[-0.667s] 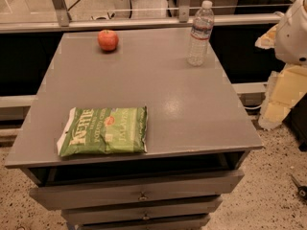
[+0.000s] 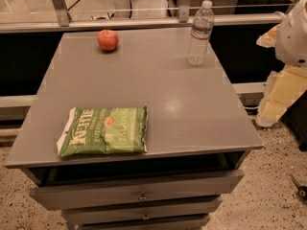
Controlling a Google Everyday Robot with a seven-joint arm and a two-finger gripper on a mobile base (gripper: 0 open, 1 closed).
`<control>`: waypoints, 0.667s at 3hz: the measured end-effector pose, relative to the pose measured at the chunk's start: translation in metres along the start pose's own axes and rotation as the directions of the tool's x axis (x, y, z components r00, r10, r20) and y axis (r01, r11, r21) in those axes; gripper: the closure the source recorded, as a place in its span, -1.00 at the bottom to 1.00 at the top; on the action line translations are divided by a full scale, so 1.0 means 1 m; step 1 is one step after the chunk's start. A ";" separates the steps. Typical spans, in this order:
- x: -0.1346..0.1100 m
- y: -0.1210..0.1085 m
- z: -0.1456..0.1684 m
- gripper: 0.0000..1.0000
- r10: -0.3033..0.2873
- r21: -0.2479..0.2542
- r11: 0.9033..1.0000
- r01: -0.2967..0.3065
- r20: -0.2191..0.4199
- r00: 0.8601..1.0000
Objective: Move water bottle near green jalapeno chip bag
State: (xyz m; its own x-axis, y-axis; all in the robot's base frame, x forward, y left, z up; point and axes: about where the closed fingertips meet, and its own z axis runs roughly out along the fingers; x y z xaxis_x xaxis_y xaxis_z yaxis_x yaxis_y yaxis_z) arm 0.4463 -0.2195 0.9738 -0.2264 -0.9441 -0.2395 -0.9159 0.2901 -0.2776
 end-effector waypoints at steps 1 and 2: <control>0.016 -0.024 0.028 -1.00 0.060 0.069 0.996 -0.063 0.050 0.997; 0.019 -0.071 0.057 -1.00 0.095 0.158 0.980 -0.118 0.145 0.985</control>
Offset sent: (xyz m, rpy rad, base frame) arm 0.1852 -0.0512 -0.0323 0.2653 -0.4690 -0.1715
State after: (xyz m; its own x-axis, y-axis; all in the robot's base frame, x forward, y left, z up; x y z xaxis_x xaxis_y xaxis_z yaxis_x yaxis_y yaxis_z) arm 0.5254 -0.2496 0.9362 -0.2619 -0.8797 -0.3969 -0.8189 0.4202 -0.3910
